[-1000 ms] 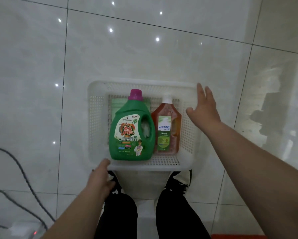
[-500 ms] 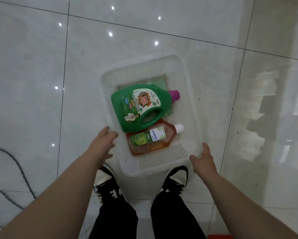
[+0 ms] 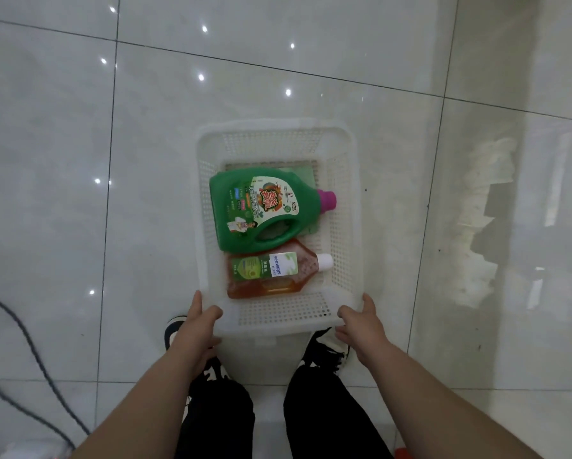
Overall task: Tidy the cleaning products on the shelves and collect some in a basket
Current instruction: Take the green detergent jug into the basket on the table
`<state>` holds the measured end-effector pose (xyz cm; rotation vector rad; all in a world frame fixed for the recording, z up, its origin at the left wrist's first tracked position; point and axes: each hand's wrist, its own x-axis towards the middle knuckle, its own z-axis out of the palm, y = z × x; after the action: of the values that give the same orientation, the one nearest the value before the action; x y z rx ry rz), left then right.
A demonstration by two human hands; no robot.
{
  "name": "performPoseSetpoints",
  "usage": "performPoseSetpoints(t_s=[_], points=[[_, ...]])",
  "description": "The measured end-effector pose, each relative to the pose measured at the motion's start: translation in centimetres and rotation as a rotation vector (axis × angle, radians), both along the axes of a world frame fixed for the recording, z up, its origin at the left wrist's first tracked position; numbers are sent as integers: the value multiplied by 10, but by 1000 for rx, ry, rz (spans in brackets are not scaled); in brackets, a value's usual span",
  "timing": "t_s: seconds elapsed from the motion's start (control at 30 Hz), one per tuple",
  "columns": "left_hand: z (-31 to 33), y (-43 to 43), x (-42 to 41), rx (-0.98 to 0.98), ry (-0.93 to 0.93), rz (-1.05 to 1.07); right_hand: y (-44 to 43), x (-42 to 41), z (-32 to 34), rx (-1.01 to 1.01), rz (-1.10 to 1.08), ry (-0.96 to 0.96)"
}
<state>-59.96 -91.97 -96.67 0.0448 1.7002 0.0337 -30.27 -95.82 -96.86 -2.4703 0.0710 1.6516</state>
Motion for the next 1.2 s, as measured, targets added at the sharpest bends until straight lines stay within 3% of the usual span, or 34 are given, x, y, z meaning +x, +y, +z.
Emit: performPoseSetpoints(t_s=[0.37, 0.7, 0.83, 1.07, 1.2], points=[[6, 94, -8, 61, -64, -182, 72, 13, 15, -56, 36, 199], [18, 250, 23, 93, -47, -328, 168, 14, 9, 26, -129, 175], [15, 306, 36, 133, -63, -374, 202, 12, 11, -30, -177, 158], [21, 418, 74, 92, -101, -593, 257, 18, 17, -66, -364, 218], [23, 473, 116, 97, -105, -741, 282, 19, 5, 34, -584, 163]])
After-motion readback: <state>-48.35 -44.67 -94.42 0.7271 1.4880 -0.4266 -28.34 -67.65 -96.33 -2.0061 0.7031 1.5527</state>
